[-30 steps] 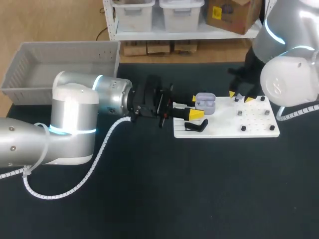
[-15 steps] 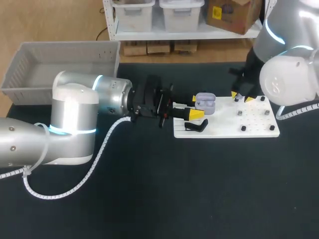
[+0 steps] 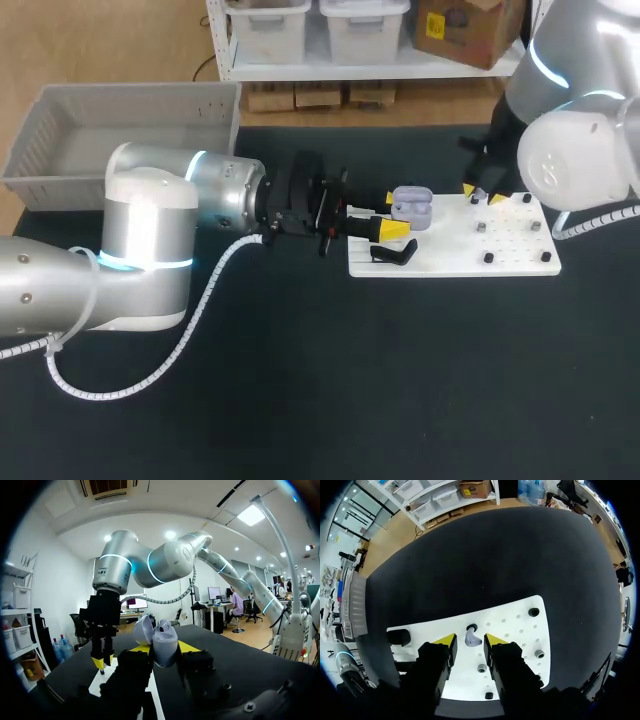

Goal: Pick up each earbud case from the left stands, insert the matching earbuds, close the lid, and place the case in the box.

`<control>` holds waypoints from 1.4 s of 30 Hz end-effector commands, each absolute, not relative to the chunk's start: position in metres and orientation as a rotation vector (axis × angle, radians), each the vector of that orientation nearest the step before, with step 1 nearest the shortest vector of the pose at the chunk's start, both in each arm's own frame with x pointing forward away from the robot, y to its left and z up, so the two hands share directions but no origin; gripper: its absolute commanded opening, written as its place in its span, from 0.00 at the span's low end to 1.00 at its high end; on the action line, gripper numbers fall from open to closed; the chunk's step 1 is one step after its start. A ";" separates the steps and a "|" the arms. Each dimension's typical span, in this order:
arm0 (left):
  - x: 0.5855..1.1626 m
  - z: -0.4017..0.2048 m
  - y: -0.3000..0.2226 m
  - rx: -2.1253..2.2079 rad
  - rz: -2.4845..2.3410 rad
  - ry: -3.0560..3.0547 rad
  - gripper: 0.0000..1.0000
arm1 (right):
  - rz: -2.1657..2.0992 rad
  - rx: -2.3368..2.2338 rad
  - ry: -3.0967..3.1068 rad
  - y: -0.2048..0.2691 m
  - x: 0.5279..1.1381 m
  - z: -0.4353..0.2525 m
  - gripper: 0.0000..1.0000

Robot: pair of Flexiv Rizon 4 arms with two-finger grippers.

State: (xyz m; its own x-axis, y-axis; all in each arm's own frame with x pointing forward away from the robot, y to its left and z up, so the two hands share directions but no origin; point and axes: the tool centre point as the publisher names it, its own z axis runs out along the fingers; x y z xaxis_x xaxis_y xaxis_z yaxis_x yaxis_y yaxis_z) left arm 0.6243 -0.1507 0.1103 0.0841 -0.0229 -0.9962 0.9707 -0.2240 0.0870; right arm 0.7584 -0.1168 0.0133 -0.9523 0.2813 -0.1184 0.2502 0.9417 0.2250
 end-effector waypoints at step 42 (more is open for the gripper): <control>0.623 0.111 -0.151 1.403 -1.310 1.022 0.00 | 0.366 0.446 2.800 -0.116 0.731 0.092 0.00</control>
State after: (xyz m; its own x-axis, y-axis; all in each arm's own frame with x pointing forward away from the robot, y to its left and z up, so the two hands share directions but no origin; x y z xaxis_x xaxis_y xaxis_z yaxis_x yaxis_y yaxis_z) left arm 0.6243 -0.1507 0.1103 0.0841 -0.0229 -0.9962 0.9707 -0.2240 0.0871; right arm 0.7504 -0.1134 0.0717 -0.9315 0.3180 -0.1766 0.2579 0.9198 0.2958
